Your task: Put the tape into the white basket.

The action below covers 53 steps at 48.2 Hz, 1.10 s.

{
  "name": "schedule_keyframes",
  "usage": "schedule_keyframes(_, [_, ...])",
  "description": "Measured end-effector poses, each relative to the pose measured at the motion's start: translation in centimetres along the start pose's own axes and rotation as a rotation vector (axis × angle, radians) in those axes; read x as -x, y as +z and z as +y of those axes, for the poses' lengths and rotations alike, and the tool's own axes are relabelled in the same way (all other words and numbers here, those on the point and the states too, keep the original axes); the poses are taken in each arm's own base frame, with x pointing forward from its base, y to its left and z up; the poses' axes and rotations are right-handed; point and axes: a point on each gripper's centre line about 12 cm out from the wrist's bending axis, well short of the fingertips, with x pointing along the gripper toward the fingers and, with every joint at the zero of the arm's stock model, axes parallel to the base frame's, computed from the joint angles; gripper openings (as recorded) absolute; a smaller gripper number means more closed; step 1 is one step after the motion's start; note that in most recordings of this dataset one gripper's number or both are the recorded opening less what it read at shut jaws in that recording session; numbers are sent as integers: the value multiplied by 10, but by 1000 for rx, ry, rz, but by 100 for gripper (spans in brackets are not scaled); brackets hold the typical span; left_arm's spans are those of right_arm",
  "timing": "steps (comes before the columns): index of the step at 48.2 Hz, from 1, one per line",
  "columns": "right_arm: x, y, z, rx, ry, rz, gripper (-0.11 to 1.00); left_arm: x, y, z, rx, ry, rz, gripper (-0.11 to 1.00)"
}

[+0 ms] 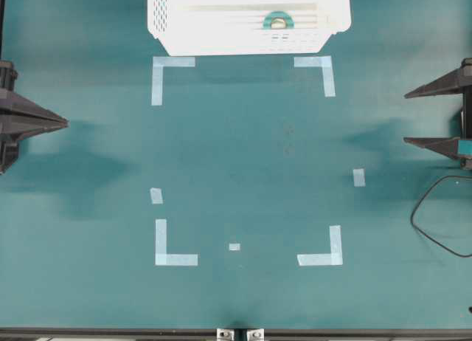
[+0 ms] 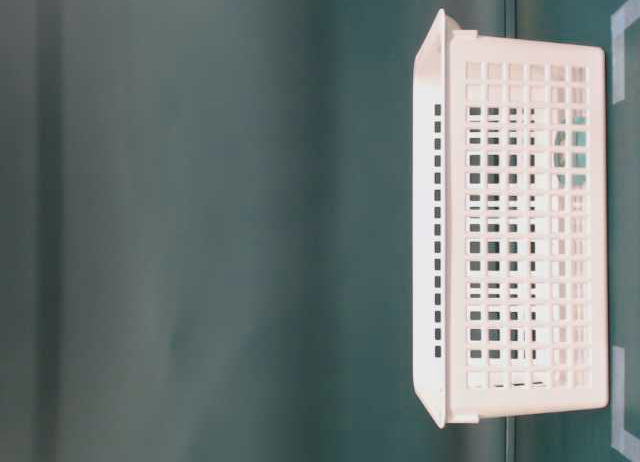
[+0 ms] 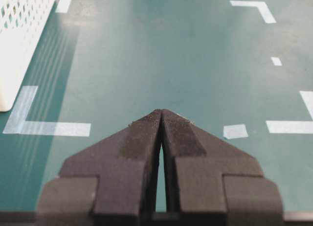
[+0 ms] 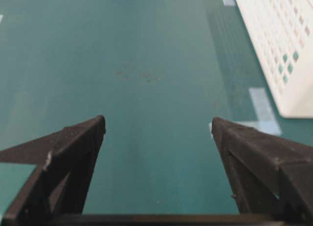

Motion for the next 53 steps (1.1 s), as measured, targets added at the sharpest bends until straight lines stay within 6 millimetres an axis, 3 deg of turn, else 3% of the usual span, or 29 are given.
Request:
schedule_keyframes(24, [1,-11,-1,-27,-1,23,95,0,0,0,0,2,0,-10])
schedule_keyframes(53, [3,-10,-1,-23,2,4,95,0,0,0,-1,2,0,-10])
